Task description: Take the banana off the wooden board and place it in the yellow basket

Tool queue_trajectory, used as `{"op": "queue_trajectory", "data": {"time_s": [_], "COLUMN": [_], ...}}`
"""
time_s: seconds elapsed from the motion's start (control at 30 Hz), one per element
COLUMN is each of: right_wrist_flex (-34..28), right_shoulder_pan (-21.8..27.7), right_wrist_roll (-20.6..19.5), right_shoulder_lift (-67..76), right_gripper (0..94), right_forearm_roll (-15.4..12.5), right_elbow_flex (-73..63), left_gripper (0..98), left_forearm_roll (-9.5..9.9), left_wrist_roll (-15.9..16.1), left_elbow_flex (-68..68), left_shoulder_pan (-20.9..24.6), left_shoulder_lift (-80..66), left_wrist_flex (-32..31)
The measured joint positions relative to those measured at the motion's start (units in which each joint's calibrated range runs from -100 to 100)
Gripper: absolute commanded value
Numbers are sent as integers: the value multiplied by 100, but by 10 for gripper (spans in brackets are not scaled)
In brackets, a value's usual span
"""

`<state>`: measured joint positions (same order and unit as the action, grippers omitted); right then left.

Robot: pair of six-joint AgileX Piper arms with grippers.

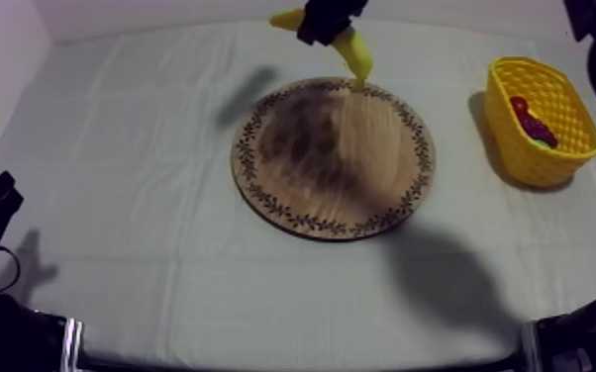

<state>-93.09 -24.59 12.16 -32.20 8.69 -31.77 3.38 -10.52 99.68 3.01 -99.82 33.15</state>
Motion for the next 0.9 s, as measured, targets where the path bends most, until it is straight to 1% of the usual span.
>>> {"op": "queue_trajectory", "data": {"time_s": [0.2,0.33,0.5,0.9], "right_wrist_flex": [-45,-99,-92,-21], "right_shoulder_pan": [223,480,895,2078], "right_wrist_roll": [-219,-292,-273,-25], "right_shoulder_lift": [475,776,1111,1821], "right_gripper": [188,198,204,208], "right_forearm_roll": [29,41,52,110], "right_elbow_flex": [367,693,1082,1756], "left_gripper": [1,1,1,1], "left_forearm_roll": [0,0,0,0], "left_wrist_roll": [0,0,0,0], "left_elbow_flex": [0,0,0,0], "left_shoulder_pan": [0,0,0,0], "left_shoulder_lift": [0,0,0,0], "left_wrist_flex": [0,0,0,0]}}
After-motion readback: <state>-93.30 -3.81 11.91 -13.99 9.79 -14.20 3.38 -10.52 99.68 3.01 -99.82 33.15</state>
